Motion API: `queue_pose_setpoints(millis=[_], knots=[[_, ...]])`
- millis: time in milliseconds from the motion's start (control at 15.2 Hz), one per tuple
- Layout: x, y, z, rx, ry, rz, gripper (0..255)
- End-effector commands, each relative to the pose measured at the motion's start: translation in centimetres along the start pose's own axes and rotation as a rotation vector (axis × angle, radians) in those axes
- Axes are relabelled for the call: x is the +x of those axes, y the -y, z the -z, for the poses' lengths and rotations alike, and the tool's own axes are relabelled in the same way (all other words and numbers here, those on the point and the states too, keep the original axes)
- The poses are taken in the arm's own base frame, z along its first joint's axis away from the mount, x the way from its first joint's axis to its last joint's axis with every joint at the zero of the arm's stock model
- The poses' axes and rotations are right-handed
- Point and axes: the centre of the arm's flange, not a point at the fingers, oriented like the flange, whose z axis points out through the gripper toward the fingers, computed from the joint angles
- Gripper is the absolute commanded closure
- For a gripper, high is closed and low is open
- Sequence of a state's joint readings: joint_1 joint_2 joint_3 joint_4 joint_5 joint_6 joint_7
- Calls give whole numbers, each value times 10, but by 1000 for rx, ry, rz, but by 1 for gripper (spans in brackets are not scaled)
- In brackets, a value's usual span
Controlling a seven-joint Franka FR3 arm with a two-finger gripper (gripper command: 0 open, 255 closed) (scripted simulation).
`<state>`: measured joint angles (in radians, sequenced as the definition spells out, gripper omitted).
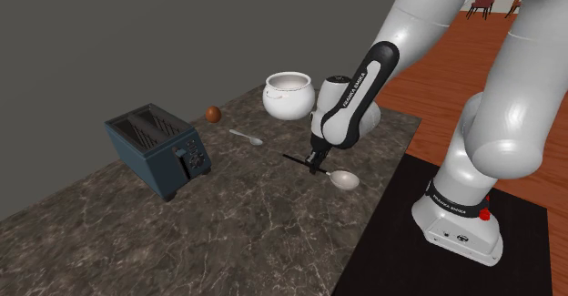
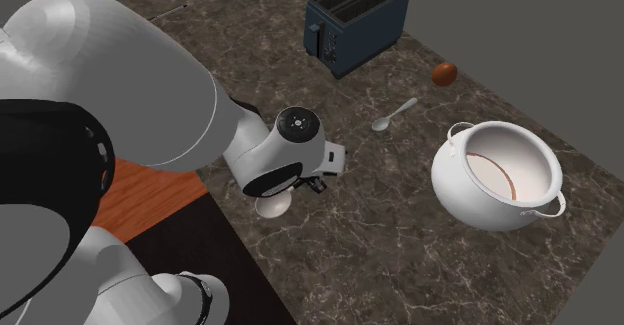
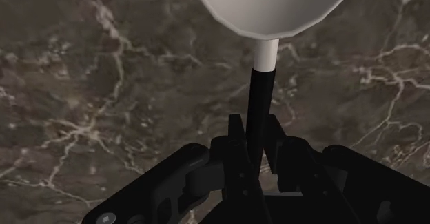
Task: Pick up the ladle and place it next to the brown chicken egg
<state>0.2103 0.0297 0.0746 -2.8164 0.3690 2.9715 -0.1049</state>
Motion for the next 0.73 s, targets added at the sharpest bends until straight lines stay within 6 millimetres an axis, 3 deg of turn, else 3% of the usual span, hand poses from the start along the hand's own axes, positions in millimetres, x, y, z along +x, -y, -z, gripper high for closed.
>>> queue_pose_setpoints(millis=[0,132,660], knots=[[-2,2,-1,0,6,6,255],[-2,1,-1,0,6,6,255],[3,5,41,0,6,6,255]])
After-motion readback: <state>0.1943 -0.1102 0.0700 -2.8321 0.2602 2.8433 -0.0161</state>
